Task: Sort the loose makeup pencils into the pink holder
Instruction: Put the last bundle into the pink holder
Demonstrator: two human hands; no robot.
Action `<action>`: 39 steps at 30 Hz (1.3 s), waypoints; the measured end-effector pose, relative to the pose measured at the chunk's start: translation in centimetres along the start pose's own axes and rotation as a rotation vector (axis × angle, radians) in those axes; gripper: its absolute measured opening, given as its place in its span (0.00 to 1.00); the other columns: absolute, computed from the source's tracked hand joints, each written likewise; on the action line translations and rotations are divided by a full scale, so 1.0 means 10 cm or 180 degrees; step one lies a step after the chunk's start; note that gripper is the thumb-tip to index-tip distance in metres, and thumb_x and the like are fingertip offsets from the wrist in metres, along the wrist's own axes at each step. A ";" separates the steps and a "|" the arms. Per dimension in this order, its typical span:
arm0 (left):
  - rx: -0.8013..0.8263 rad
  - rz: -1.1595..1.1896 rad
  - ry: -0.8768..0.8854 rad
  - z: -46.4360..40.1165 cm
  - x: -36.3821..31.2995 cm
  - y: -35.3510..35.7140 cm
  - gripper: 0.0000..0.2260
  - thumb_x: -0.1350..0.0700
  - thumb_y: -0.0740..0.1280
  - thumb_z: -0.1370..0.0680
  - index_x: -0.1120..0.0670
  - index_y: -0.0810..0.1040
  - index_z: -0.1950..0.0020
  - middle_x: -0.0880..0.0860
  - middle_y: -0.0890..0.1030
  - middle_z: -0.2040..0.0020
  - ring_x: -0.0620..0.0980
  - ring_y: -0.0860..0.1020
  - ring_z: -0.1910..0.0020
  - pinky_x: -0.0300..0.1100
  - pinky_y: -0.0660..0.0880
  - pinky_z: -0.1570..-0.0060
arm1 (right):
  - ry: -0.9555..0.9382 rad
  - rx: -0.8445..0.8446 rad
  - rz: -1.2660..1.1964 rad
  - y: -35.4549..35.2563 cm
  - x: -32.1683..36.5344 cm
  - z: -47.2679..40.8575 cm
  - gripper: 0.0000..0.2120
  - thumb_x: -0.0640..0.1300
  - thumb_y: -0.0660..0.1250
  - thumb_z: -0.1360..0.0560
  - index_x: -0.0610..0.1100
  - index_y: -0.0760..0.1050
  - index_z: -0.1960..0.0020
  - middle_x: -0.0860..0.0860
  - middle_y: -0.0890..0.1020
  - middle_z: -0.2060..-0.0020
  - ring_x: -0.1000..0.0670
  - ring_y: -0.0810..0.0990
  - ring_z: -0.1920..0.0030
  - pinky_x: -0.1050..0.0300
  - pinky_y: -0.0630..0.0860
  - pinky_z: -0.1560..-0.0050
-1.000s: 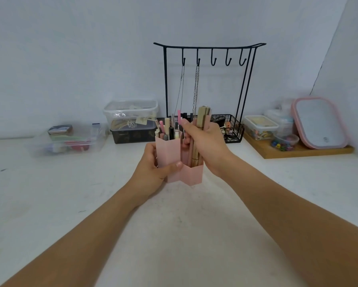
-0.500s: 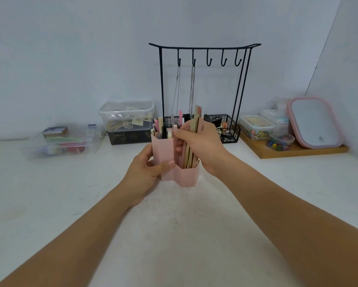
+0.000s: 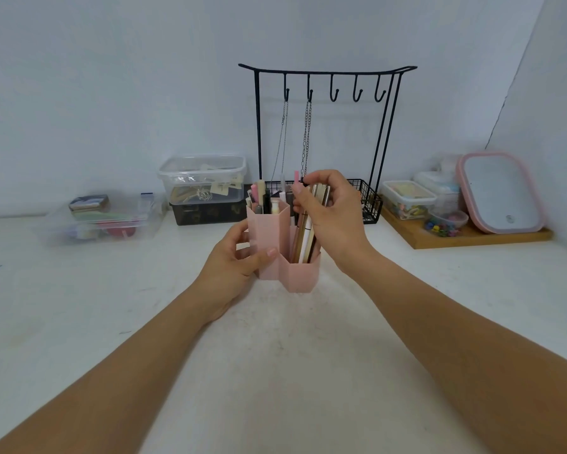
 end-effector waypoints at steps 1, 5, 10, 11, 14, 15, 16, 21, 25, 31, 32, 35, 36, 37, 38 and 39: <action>-0.0034 0.0008 0.0014 0.00 -0.01 -0.01 0.26 0.61 0.71 0.22 0.48 0.70 0.26 0.49 0.78 0.37 0.51 0.80 0.41 0.35 0.81 0.57 | 0.0012 0.0048 -0.0047 0.00 -0.01 -0.01 0.09 0.46 0.73 0.23 0.43 0.78 0.47 0.46 0.84 0.53 0.46 0.86 0.57 0.45 0.84 0.51; -0.0107 -0.0168 0.0077 0.01 -0.01 -0.01 0.24 0.58 0.72 0.22 0.47 0.71 0.28 0.48 0.79 0.36 0.51 0.79 0.37 0.37 0.81 0.53 | -0.0204 0.0091 0.0285 -0.01 0.03 -0.05 0.03 0.44 0.69 0.21 0.47 0.81 0.49 0.54 0.84 0.53 0.52 0.84 0.55 0.52 0.82 0.49; -0.0046 -0.0844 0.0113 0.02 0.01 0.02 0.40 0.52 0.82 0.34 0.45 0.67 0.26 0.46 0.76 0.32 0.50 0.77 0.35 0.44 0.78 0.41 | -0.0521 -0.0085 0.0680 -0.08 0.09 -0.04 0.08 0.44 0.70 0.22 0.48 0.81 0.44 0.56 0.83 0.51 0.59 0.80 0.51 0.63 0.76 0.47; -0.0024 -0.0963 0.0160 0.03 0.01 0.04 0.42 0.52 0.82 0.34 0.45 0.66 0.26 0.45 0.75 0.32 0.49 0.76 0.35 0.39 0.77 0.43 | -0.0595 -0.0138 0.0709 -0.10 0.12 -0.03 0.08 0.43 0.70 0.22 0.48 0.81 0.43 0.56 0.83 0.50 0.59 0.80 0.49 0.63 0.76 0.45; -0.0010 -0.1089 0.0209 0.05 -0.01 0.07 0.43 0.51 0.82 0.34 0.45 0.63 0.24 0.45 0.74 0.31 0.50 0.75 0.34 0.36 0.75 0.45 | -0.0625 -0.0242 0.0440 -0.14 0.17 -0.03 0.09 0.39 0.67 0.22 0.46 0.80 0.43 0.53 0.82 0.48 0.58 0.80 0.46 0.62 0.77 0.41; -0.0024 -0.1090 0.0211 0.06 -0.02 0.07 0.43 0.52 0.82 0.33 0.45 0.63 0.24 0.46 0.73 0.31 0.50 0.75 0.34 0.39 0.76 0.42 | -0.0593 -0.0289 0.0320 -0.16 0.19 -0.04 0.09 0.38 0.67 0.22 0.46 0.80 0.43 0.53 0.82 0.47 0.57 0.80 0.45 0.61 0.77 0.40; -0.0041 -0.1088 0.0206 0.06 -0.03 0.07 0.43 0.52 0.82 0.33 0.45 0.62 0.24 0.47 0.74 0.30 0.51 0.75 0.34 0.42 0.76 0.39 | -0.0575 -0.0350 0.0239 -0.19 0.22 -0.04 0.10 0.37 0.66 0.22 0.46 0.79 0.43 0.53 0.82 0.46 0.57 0.80 0.44 0.60 0.76 0.38; -0.0011 -0.1145 0.0190 0.09 -0.05 0.09 0.44 0.52 0.81 0.32 0.45 0.60 0.22 0.49 0.74 0.29 0.51 0.75 0.32 0.53 0.74 0.31 | -0.0398 -0.0765 0.0082 -0.43 0.30 -0.15 0.05 0.39 0.67 0.23 0.45 0.77 0.47 0.53 0.81 0.52 0.59 0.78 0.52 0.67 0.75 0.48; 0.0005 -0.1256 0.0258 0.09 -0.05 0.09 0.42 0.51 0.78 0.28 0.45 0.59 0.20 0.48 0.71 0.26 0.50 0.71 0.29 0.54 0.70 0.28 | 0.0170 -0.0600 0.0046 -0.50 0.06 -0.24 0.04 0.44 0.67 0.24 0.45 0.72 0.52 0.52 0.76 0.59 0.53 0.74 0.59 0.56 0.72 0.54; -0.0316 -0.1617 0.0225 0.02 -0.05 0.00 0.34 0.48 0.72 0.23 0.46 0.61 0.20 0.52 0.71 0.33 0.50 0.76 0.43 0.35 0.74 0.55 | 0.0657 0.0606 -0.0083 -0.11 -0.48 0.05 0.45 0.61 0.72 0.30 0.53 0.54 0.21 0.50 0.67 0.27 0.50 0.68 0.29 0.49 0.69 0.30; -0.0304 -0.1522 0.0228 0.01 -0.02 -0.02 0.33 0.49 0.73 0.23 0.46 0.62 0.21 0.52 0.72 0.35 0.49 0.78 0.44 0.33 0.74 0.57 | 0.0734 0.0805 -0.0025 -0.03 -0.56 0.13 0.54 0.61 0.77 0.34 0.56 0.48 0.19 0.51 0.64 0.25 0.49 0.66 0.27 0.47 0.68 0.29; -0.0294 -0.1332 0.0232 0.01 -0.01 -0.04 0.29 0.50 0.72 0.21 0.44 0.65 0.22 0.51 0.74 0.36 0.48 0.80 0.43 0.33 0.76 0.57 | 0.0515 0.1135 0.0310 0.14 -0.64 0.24 0.67 0.53 0.86 0.43 0.62 0.42 0.21 0.57 0.67 0.26 0.57 0.70 0.30 0.56 0.72 0.35; -0.0258 -0.1295 0.0238 0.00 0.00 -0.04 0.27 0.51 0.71 0.20 0.44 0.66 0.22 0.50 0.74 0.35 0.48 0.80 0.41 0.34 0.77 0.54 | 0.0420 0.1102 0.0327 0.16 -0.64 0.23 0.66 0.52 0.87 0.44 0.63 0.44 0.22 0.59 0.69 0.28 0.60 0.72 0.32 0.60 0.73 0.37; -0.0222 -0.1268 0.0240 0.00 0.00 -0.03 0.26 0.53 0.69 0.19 0.44 0.66 0.22 0.50 0.75 0.34 0.48 0.79 0.39 0.36 0.77 0.49 | 0.0369 0.1038 0.0331 0.16 -0.64 0.21 0.64 0.51 0.87 0.44 0.62 0.47 0.22 0.60 0.71 0.30 0.61 0.73 0.33 0.62 0.74 0.38; -0.0196 -0.1260 0.0226 0.01 0.00 -0.02 0.25 0.54 0.68 0.19 0.45 0.66 0.22 0.49 0.76 0.33 0.48 0.79 0.38 0.38 0.76 0.46 | 0.0370 0.0951 0.0357 0.13 -0.66 0.18 0.62 0.52 0.87 0.44 0.61 0.50 0.23 0.61 0.73 0.32 0.61 0.74 0.34 0.59 0.75 0.38; -0.0191 -0.1250 0.0207 0.01 0.00 -0.01 0.25 0.55 0.68 0.18 0.46 0.66 0.22 0.48 0.76 0.33 0.48 0.78 0.36 0.37 0.75 0.44 | 0.0403 0.0871 0.0406 0.10 -0.69 0.15 0.59 0.52 0.87 0.44 0.58 0.53 0.23 0.60 0.74 0.34 0.60 0.75 0.35 0.55 0.76 0.36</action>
Point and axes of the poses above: each hand's wrist, its own z-axis away from the middle knuckle, its own y-axis out of the palm, x = y × z, the point moved 8 cm from there along -z, towards the middle knuckle
